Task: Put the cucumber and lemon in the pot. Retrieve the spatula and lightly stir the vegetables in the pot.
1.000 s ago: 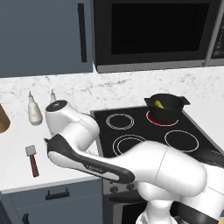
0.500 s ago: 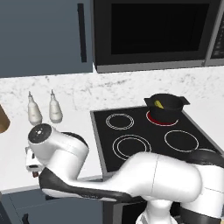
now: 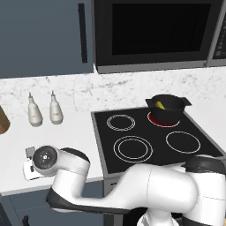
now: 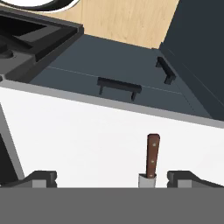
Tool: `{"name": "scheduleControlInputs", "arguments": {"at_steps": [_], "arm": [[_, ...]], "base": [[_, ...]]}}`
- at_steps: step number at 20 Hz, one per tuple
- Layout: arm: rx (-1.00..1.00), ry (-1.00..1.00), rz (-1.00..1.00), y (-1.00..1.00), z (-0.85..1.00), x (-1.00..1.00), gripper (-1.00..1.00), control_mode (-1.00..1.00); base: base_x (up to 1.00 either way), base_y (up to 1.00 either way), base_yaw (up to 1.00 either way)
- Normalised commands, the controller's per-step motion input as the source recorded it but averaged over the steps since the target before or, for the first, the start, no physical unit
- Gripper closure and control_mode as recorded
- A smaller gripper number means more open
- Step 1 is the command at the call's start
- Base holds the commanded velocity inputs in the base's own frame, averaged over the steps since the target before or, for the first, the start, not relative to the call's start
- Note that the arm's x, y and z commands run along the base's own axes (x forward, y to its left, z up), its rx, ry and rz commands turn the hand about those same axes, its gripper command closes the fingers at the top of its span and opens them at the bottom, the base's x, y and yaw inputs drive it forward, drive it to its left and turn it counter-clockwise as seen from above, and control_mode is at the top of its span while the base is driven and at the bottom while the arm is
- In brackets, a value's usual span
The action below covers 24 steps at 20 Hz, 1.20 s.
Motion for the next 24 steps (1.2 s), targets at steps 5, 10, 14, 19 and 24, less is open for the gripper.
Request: {"name": "scheduleControlInputs", "arguments": {"at_steps": [5, 10, 14, 19, 24], "arm": [[0.00, 0.00, 0.04, 0.27, -0.16, 0.53, -1.00, -1.00], [0.00, 0.01, 0.00, 0.43, -0.36, 0.20, -1.00, -1.00], [0.00, 0.00, 0.00, 0.44, -0.25, 0.04, -1.00, -1.00], [0.00, 0.03, -0.01, 0.33, -0.10, 0.00, -1.00, -1.00], [0.00, 0.13, -0.07, 0.03, -0.17, 0.00, -1.00, -1.00]], "base": [[0.00, 0.00, 0.00], [0.00, 0.00, 0.00], [0.00, 0.00, 0.00], [0.00, 0.00, 0.00], [0.00, 0.00, 0.00]]}}
